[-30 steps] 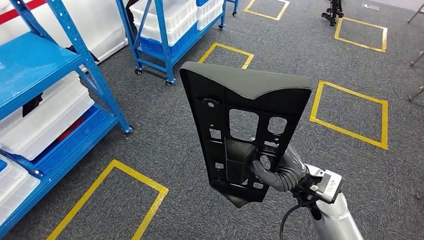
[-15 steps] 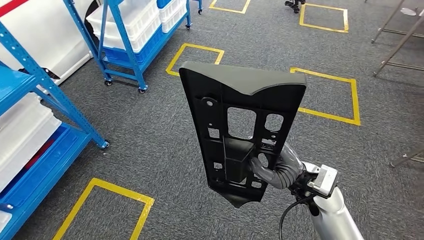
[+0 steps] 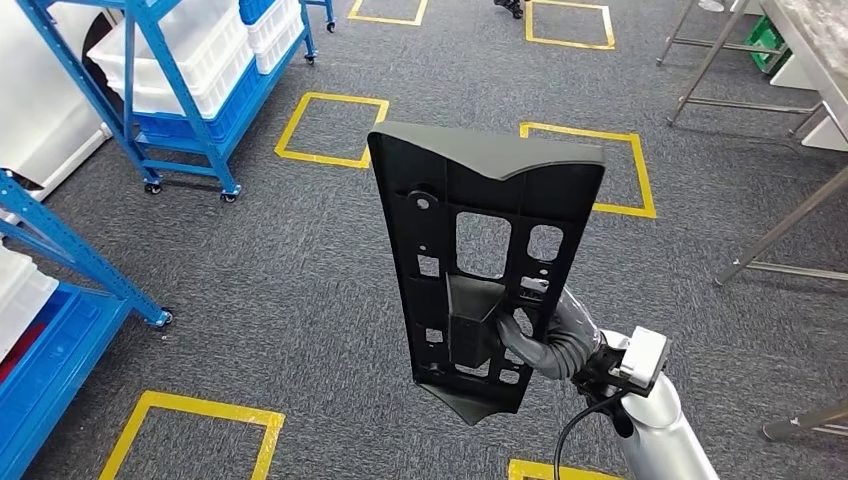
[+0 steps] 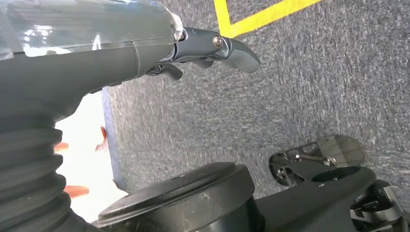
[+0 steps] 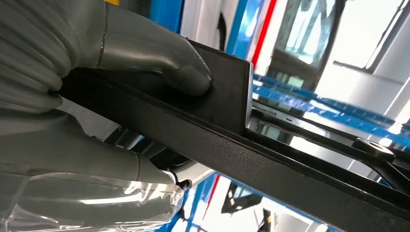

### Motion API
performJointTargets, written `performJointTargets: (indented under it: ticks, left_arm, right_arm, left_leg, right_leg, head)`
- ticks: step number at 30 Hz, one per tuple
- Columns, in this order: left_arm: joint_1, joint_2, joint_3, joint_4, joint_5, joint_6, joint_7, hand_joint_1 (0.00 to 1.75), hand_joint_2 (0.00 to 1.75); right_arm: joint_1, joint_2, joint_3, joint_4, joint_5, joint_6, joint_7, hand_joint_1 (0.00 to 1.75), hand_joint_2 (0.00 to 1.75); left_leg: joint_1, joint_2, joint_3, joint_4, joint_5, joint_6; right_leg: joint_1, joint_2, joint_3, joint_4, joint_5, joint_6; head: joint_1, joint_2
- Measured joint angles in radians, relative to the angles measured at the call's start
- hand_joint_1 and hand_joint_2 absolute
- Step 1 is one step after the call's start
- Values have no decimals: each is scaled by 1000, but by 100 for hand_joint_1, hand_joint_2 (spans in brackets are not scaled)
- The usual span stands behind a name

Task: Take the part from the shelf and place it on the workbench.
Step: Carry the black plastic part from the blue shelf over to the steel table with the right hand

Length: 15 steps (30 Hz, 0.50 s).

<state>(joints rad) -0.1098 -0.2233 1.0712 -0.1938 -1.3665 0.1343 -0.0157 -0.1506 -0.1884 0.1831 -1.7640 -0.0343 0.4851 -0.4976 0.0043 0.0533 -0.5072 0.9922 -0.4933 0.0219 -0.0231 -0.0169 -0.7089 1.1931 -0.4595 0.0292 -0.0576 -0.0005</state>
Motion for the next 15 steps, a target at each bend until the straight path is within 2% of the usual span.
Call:
performJointTargets:
  ticks: [2, 3, 4, 5, 6, 8, 10, 11, 12, 13, 14, 15]
  left_arm:
    - [1, 2, 0, 0, 3, 10, 5, 0, 175]
    - [1, 3, 0, 0, 7, 15, 6, 0, 175]
    - [1, 4, 0, 0, 10, 19, 6, 0, 175]
    - [1, 4, 1, 0, 15, 22, 6, 0, 175]
    - [1, 4, 1, 0, 21, 25, 5, 0, 175]
    - [0, 6, 3, 0, 30, 29, 4, 0, 175]
    - [-2, 8, 7, 0, 38, 29, 3, 0, 175]
    - [-6, 9, 9, 0, 42, 29, 3, 0, 175]
    - [-9, 11, 11, 0, 46, 29, 3, 0, 175]
    - [-12, 12, 14, 0, 49, 29, 3, 0, 175]
    - [-13, 13, 18, 0, 51, 29, 4, 0, 175]
    - [-11, 13, 22, 0, 52, 29, 5, 0, 175]
  right_arm:
    - [-4, 0, -2, 1, 9, -3, -2, 175, 175]
    - [-8, 0, -3, 2, 10, -3, -4, 175, 175]
    - [-11, 0, -4, 4, 10, -2, -6, 175, 175]
    - [-13, 0, -5, 6, 8, 0, -9, 175, 175]
    - [-14, 0, -7, 8, 5, 3, -12, 175, 175]
    - [-24, 0, -8, 11, -5, 12, -16, 175, 175]
    - [-40, -1, -8, 14, -14, 19, -14, 175, 175]
    - [-46, -2, -7, 16, -15, 20, -10, 175, 175]
    - [-48, -2, -7, 18, -16, 21, -6, 175, 175]
    - [-50, -2, -7, 18, -16, 23, -2, 175, 175]
    - [-51, -2, -6, 19, -16, 24, 1, 175, 175]
    - [-53, -2, -5, 19, -16, 26, 3, 175, 175]
  left_leg:
    - [-6, 20, 7, 1, -10, -10]
    - [-9, 30, 9, 1, -14, -15]
    - [-12, 41, 11, 0, -18, -20]
    - [-12, 52, 15, -1, -22, -25]
    - [-10, 54, 19, 0, -27, -31]
    - [-5, 21, 8, 41, -58, -41]
    - [-2, -27, -49, 160, -119, -45]
    - [-2, -37, -85, 231, -145, -45]
    - [-2, -41, -112, 279, -155, -45]
    - [-2, -43, -124, 295, -145, -43]
    - [-2, -45, -120, 273, -115, -41]
    - [-3, -54, -101, 218, -72, -37]
  right_leg:
    - [9, -48, 65, -121, 35, -9]
    - [14, -63, 80, -152, 37, -16]
    - [20, -65, 83, -160, 30, -24]
    - [21, -51, 81, -162, 29, -32]
    - [20, -39, 82, -165, 29, -37]
    - [17, -16, 85, -170, 30, -50]
    - [17, 5, 86, -171, 30, -60]
    - [19, 16, 86, -171, 29, -63]
    - [20, 28, 88, -170, 29, -64]
    - [22, 40, 89, -170, 28, -65]
    - [23, 53, 92, -170, 27, -65]
    - [23, 66, 95, -169, 26, -64]
  head:
    - [0, 0]
    - [0, 0]
    - [0, 0]
    - [0, 0]
    - [0, 0]
    - [0, 0]
    - [0, 0]
    - [0, 0]
    - [0, 0]
    - [0, 0]
    - [0, 0]
    - [0, 0]
